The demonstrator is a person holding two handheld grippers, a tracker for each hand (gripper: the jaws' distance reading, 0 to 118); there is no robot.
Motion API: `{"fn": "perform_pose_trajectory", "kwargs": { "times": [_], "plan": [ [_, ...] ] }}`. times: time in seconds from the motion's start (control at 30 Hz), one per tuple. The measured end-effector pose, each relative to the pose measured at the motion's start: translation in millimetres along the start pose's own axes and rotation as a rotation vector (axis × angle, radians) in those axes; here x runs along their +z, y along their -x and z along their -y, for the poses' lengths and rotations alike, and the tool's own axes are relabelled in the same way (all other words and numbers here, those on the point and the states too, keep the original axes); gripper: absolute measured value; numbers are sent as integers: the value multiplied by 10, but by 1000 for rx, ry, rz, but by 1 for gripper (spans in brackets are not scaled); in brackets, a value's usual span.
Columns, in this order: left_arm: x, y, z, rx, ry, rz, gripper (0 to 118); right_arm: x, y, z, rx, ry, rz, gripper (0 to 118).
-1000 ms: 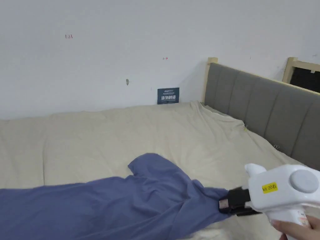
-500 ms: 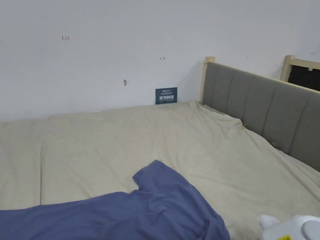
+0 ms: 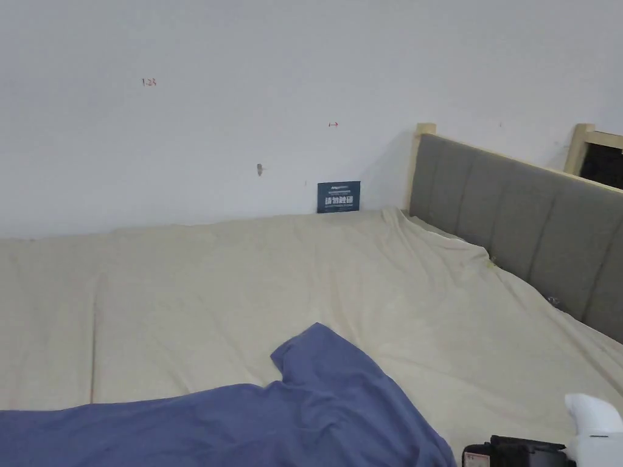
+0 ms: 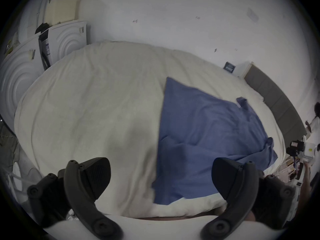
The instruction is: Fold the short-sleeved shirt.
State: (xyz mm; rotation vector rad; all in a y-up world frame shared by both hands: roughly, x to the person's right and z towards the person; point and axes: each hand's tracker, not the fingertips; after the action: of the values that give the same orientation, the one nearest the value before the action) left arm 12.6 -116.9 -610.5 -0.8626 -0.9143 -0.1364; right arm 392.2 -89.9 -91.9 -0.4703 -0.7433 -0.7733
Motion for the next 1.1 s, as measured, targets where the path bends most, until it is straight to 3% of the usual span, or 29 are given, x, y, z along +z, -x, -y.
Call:
{"fn": "perform_pose_trajectory", "kwargs": {
  "times": [0.03,0.07,0.1,0.13,0.17,0.2,0.23,0.33,0.47,0.53,0.73,0.8,0.9,0.93,1.1],
  "plan": [
    [45,-72,-5,-9,-50,41,100,22,179,49,19,-44,-23,101],
    [73,-128,-10,-21,-82,73,72,0,314,70,37,-66,-43,100],
    [98,-209,-7,-40,-126,115,20,-24,445,96,70,-96,-94,98],
    [71,-302,-13,-54,-151,137,0,-47,576,129,111,-138,-150,83],
    [88,-339,-62,-55,-150,99,0,-98,609,146,145,-158,-154,55],
    [68,-382,-120,-66,-129,100,0,-156,714,158,177,-177,-130,6],
    [34,-419,-126,-75,-114,112,0,-237,821,162,192,-190,-98,0],
    [35,-481,-205,-83,-116,129,0,-341,949,185,249,-162,-128,0],
    [70,-516,-407,-125,-206,109,0,-421,1107,170,352,-178,-99,0],
    [-41,-533,-653,-159,-238,76,0,-479,1135,151,342,-166,-108,0],
    [-1252,-249,-1667,-83,81,93,0,-745,1047,-32,250,-82,-180,0],
    [-1684,-218,-1832,-98,120,62,7,-800,1000,-35,229,-57,-186,0],
    [-2211,-207,-1976,-181,186,-17,104,-899,879,-62,215,-27,-174,0],
    [-2315,-199,-1999,-166,192,-13,118,-928,841,-67,211,-14,-169,0],
    [-2823,-155,-2106,-47,257,19,116,-1066,690,-94,222,42,-131,0]
  ]
}}
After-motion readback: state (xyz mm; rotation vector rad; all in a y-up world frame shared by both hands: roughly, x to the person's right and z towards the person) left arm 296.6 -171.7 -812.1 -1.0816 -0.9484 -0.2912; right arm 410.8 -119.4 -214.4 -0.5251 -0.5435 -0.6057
